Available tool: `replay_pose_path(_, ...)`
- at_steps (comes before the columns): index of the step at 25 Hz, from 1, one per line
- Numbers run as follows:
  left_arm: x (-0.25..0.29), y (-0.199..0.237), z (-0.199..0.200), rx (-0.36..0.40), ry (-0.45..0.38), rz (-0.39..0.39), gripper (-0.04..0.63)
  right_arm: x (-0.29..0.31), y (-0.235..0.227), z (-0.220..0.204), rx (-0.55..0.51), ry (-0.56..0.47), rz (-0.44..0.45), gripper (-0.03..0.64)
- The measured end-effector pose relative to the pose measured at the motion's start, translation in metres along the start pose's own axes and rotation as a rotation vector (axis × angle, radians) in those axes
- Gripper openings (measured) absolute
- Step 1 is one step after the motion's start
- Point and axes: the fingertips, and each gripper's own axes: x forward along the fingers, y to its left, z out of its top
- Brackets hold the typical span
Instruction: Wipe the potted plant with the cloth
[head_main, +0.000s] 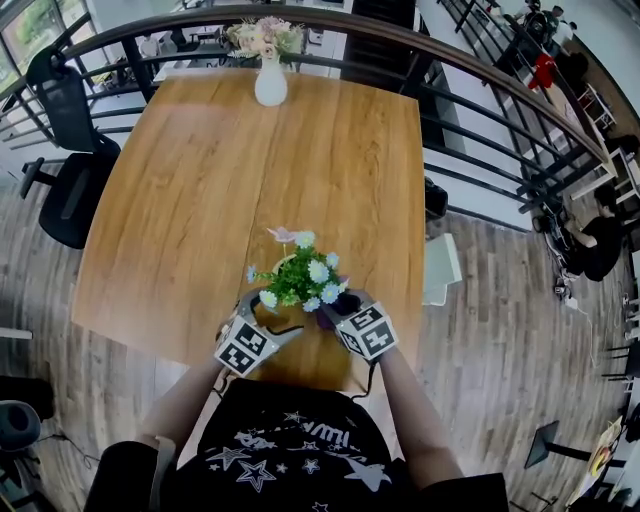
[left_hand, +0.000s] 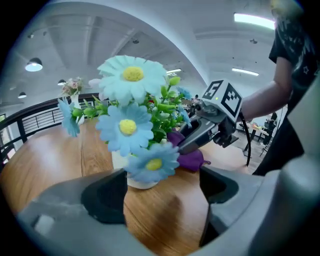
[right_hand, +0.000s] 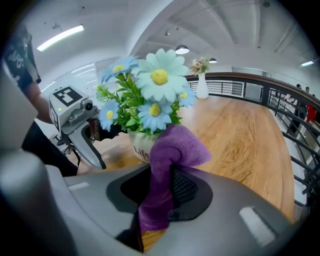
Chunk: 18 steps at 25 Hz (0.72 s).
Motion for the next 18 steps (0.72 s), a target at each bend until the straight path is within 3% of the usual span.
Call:
replay_pose_path(6, -0.004, 0.016, -0.019, 0.032, 0.053, -0.001, 0.471, -0.001, 0.0, 0.0, 0.012, -0.004, -0.004, 0.101)
replay_pose_path(10, -0.006, 0.029, -0.026, 0.119, 0.079, -0.03, 0.471, -0.001, -0.002, 0.0, 0.02, -0.002, -0.014, 0.101)
replay_pose_path(18, -0.001, 0.051, -0.006, 0.302, 0.048, -0.105, 0.472, -0.001, -0.005, 0.0, 0.04, 0.01, -0.026, 0.103)
